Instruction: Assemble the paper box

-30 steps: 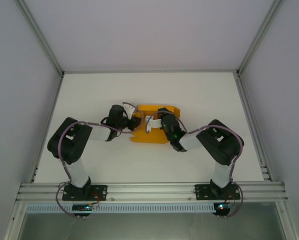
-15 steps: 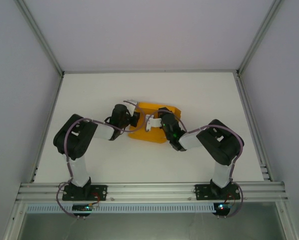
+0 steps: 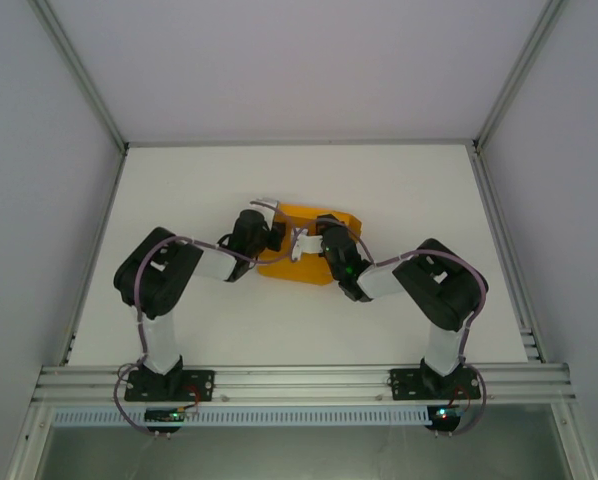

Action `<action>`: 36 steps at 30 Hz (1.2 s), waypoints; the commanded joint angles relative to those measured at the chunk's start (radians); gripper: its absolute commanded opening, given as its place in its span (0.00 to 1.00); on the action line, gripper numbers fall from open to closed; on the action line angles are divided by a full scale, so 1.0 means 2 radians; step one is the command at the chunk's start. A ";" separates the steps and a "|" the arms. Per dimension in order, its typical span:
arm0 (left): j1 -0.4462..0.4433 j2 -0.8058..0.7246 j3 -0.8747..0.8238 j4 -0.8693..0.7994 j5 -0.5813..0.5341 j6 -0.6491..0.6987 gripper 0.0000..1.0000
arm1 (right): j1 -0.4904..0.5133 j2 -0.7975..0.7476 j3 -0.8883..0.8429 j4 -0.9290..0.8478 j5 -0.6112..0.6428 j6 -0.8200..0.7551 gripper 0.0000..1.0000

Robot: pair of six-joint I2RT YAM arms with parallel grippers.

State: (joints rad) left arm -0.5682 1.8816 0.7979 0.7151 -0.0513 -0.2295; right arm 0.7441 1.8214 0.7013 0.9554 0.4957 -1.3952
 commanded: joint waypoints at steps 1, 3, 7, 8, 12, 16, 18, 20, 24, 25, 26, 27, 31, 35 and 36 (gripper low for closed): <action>0.007 0.009 0.024 0.017 0.014 -0.005 0.16 | 0.003 0.002 -0.004 -0.076 -0.028 0.016 0.00; 0.008 0.014 0.033 0.007 0.007 -0.007 0.12 | 0.003 -0.003 -0.006 -0.079 -0.034 0.023 0.00; 0.007 0.017 0.033 0.002 -0.011 -0.009 0.00 | 0.001 -0.026 -0.003 -0.137 -0.056 0.066 0.00; 0.007 0.014 0.026 0.008 -0.009 -0.004 0.00 | -0.001 -0.037 0.002 -0.165 -0.060 0.090 0.02; 0.008 -0.007 0.001 0.017 0.002 0.010 0.00 | -0.010 -0.097 0.014 -0.272 -0.088 0.189 0.41; 0.008 -0.031 -0.022 0.015 0.037 0.027 0.00 | -0.017 -0.184 0.024 -0.423 -0.151 0.342 0.66; 0.008 -0.037 -0.030 0.015 0.045 0.036 0.00 | -0.027 -0.227 0.025 -0.490 -0.204 0.400 0.80; 0.009 -0.042 -0.041 0.016 0.057 0.050 0.00 | -0.037 -0.272 0.015 -0.511 -0.248 0.465 0.87; 0.006 -0.054 -0.060 0.024 0.097 0.068 0.00 | -0.079 -0.345 -0.001 -0.481 -0.337 0.606 0.93; 0.006 -0.056 -0.065 0.029 0.105 0.071 0.00 | -0.091 -0.350 0.003 -0.481 -0.363 0.625 0.94; 0.006 -0.056 -0.068 0.033 0.112 0.073 0.00 | -0.103 -0.352 0.012 -0.484 -0.385 0.648 0.98; 0.005 -0.057 -0.070 0.035 0.116 0.075 0.00 | -0.113 -0.345 0.026 -0.487 -0.405 0.669 0.98; 0.001 -0.051 -0.067 0.036 0.118 0.081 0.00 | -0.128 -0.262 0.117 -0.549 -0.449 0.705 0.89; -0.006 -0.048 -0.069 0.034 0.115 0.092 0.00 | -0.136 -0.143 0.224 -0.629 -0.505 0.688 0.75; -0.008 -0.048 -0.069 0.033 0.112 0.094 0.00 | -0.137 -0.115 0.249 -0.646 -0.522 0.674 0.71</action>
State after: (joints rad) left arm -0.5713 1.7939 0.6636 0.7597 0.1501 -0.0734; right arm 0.4805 1.4933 1.1023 -0.1684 -0.4015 -0.0639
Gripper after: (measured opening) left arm 0.069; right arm 0.734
